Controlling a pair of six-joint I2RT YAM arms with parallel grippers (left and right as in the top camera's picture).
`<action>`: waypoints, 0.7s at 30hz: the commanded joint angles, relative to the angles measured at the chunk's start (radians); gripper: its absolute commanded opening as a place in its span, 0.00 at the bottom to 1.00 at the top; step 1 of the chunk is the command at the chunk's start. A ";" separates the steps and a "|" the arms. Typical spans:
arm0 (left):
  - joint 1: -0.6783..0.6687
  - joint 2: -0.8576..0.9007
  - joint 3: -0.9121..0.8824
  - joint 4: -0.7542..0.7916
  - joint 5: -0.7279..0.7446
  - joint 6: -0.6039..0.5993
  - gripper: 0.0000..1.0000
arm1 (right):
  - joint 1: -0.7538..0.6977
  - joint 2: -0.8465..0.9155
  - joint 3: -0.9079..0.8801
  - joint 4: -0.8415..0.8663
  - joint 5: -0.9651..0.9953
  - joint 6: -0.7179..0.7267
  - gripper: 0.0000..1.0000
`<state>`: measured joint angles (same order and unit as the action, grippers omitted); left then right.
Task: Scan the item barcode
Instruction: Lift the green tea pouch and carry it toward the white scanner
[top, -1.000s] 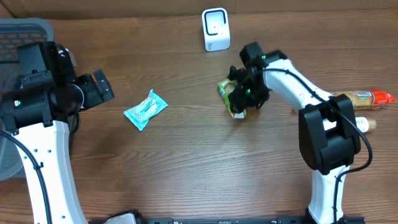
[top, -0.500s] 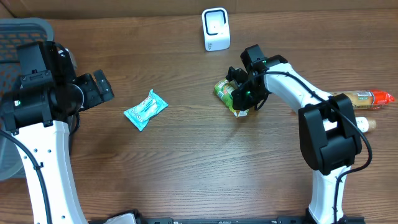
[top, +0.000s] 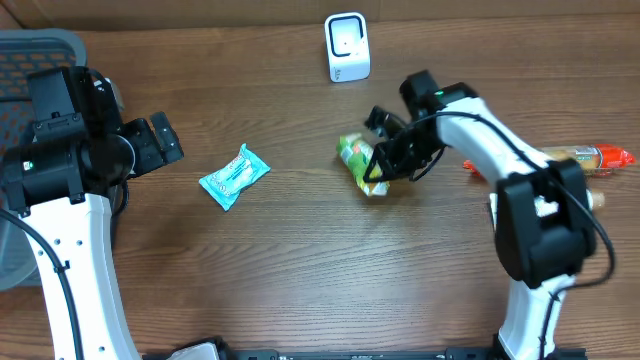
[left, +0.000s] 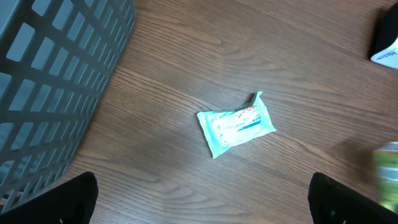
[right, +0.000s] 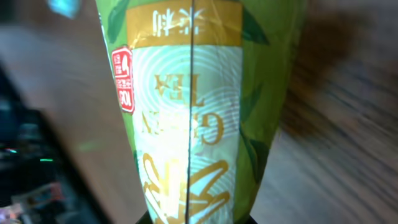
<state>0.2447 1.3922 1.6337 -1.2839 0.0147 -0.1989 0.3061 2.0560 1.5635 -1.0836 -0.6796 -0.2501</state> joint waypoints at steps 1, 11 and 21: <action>0.004 0.003 0.018 0.002 0.004 0.019 1.00 | -0.051 -0.196 0.047 0.009 -0.285 -0.005 0.04; 0.004 0.003 0.018 0.002 0.004 0.019 0.99 | -0.154 -0.311 0.047 0.010 -0.674 0.097 0.04; 0.004 0.003 0.018 0.002 0.004 0.019 0.99 | -0.162 -0.312 0.047 0.009 -0.800 0.097 0.04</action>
<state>0.2447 1.3922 1.6337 -1.2839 0.0147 -0.1989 0.1463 1.7607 1.5864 -1.0840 -1.3716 -0.1493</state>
